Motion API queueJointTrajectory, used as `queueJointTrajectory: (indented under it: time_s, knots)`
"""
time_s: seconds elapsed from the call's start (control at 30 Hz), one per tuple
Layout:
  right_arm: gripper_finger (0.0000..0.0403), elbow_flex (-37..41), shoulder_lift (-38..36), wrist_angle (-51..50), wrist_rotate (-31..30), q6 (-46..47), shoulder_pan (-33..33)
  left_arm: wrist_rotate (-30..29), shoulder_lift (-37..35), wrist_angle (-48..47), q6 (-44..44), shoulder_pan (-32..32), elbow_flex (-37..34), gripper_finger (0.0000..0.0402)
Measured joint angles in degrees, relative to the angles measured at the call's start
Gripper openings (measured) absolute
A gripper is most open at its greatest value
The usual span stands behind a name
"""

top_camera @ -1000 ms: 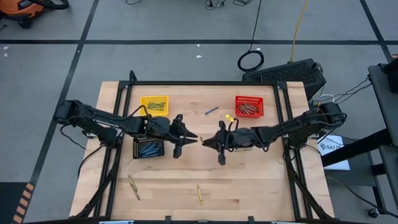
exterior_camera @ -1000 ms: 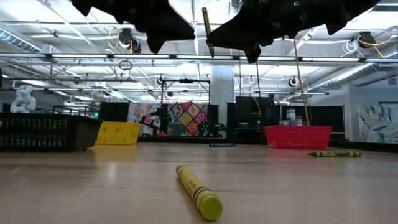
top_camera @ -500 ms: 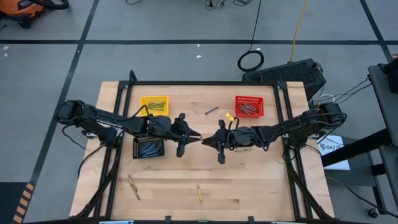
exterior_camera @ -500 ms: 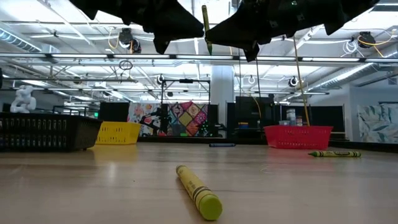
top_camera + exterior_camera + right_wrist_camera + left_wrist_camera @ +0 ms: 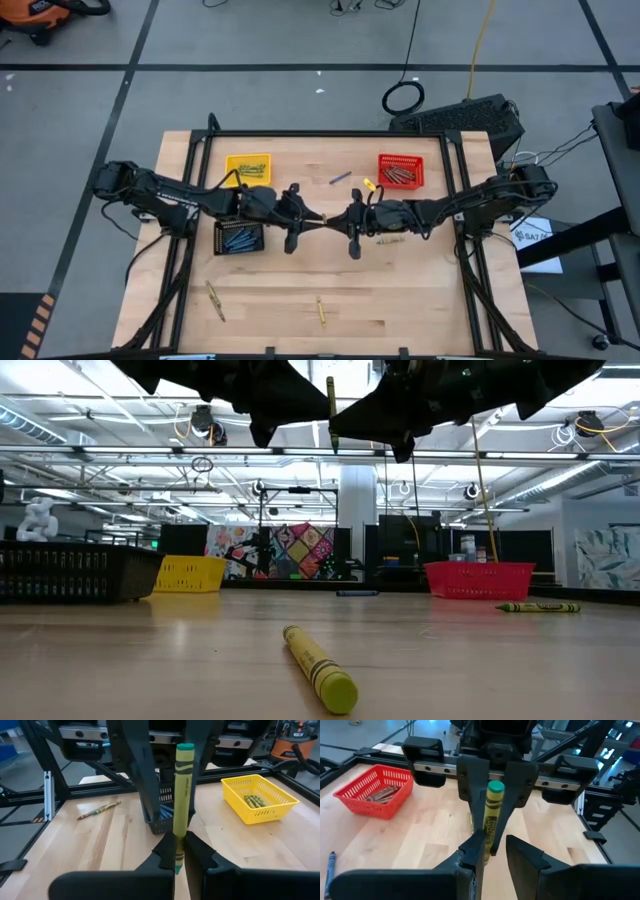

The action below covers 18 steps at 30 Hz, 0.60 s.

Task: Sort crayons
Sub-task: Put the green crayon into the yellow bin

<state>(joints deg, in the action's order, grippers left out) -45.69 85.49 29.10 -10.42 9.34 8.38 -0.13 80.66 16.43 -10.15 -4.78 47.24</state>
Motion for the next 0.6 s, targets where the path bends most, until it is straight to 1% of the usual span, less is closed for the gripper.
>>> queueJointTrajectory:
  time_s: [0.6]
  knots:
    - [0.0000, 0.0, 0.0, -0.1, -0.1, 0.0, -0.6, 0.6, 0.6, 6.0, 0.4, 1.9, 0.0, 0.0084]
